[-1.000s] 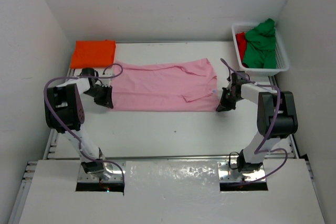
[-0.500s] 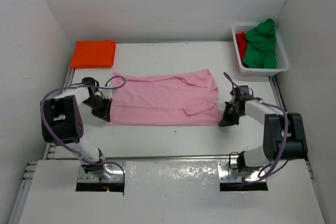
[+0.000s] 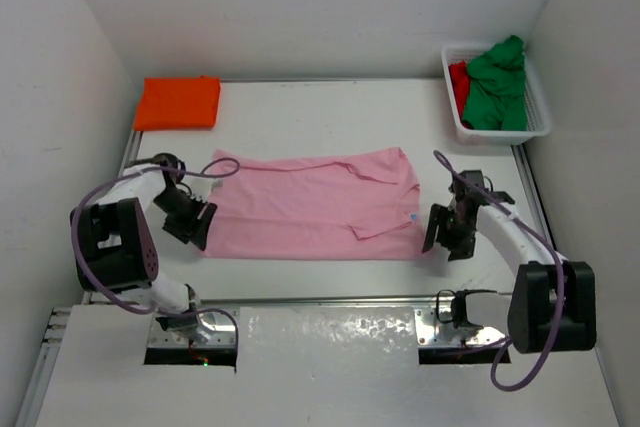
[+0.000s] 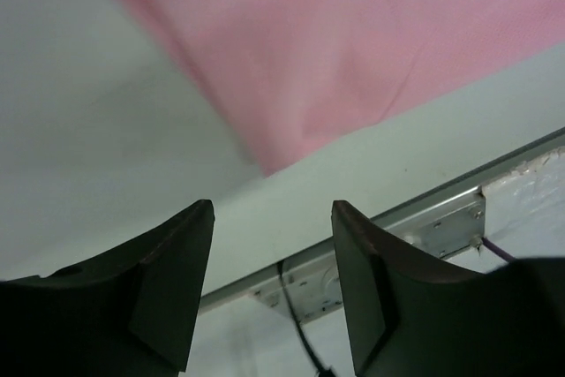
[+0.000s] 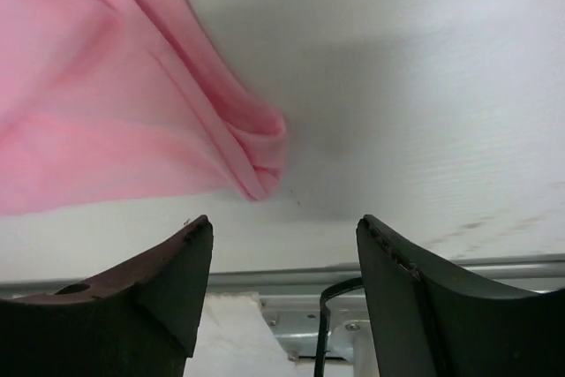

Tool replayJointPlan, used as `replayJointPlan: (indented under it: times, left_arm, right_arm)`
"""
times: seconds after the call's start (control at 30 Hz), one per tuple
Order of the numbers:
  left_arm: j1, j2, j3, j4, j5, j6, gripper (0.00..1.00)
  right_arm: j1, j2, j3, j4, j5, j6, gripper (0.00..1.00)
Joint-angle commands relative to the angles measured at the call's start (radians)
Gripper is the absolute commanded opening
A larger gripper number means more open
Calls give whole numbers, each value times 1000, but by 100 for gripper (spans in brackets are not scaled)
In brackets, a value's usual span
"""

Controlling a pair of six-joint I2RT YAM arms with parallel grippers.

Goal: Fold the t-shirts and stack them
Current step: Fold the flattened tshirt in 1/3 of the way, then grap the side of the flattened tshirt furthest away from the robot with both arms

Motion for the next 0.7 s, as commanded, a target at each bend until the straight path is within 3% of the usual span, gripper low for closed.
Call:
replayJointPlan:
  times: [0.0,0.03,0.13,0.2,0.3,0.37,0.43,0.53,0.67]
  left_arm:
    - [58,-26,237,-86,-51,52,54]
    - [70,-20,298,-103,-51,48,55]
    - [83,23,522,-12,13,-32,56]
    - [69,82,606,59,149,-112,41]
    - [-27,228,700,110,187,-164,37]
    - [-69,302,735,152,155,-195,49]
    - [-75,415,801,190,130,-248,53]
    - [-77,547,918,189,82,-310,56]
    - [-75,601,956,248,72,-344,65]
  right_arm:
    - [-1,-73,246,-115,215,-44,64]
    - [-1,-90,292,-111,240,-49,62]
    - [-1,-78,441,21,213,-71,29]
    - [7,10,504,130,78,-58,9]
    - [25,219,622,153,-59,-52,27]
    - [42,337,680,185,-96,-55,36]
    - [74,400,704,250,-108,-52,43]
    - [103,529,768,264,-122,-46,45]
    - [128,649,857,236,-116,-69,49]
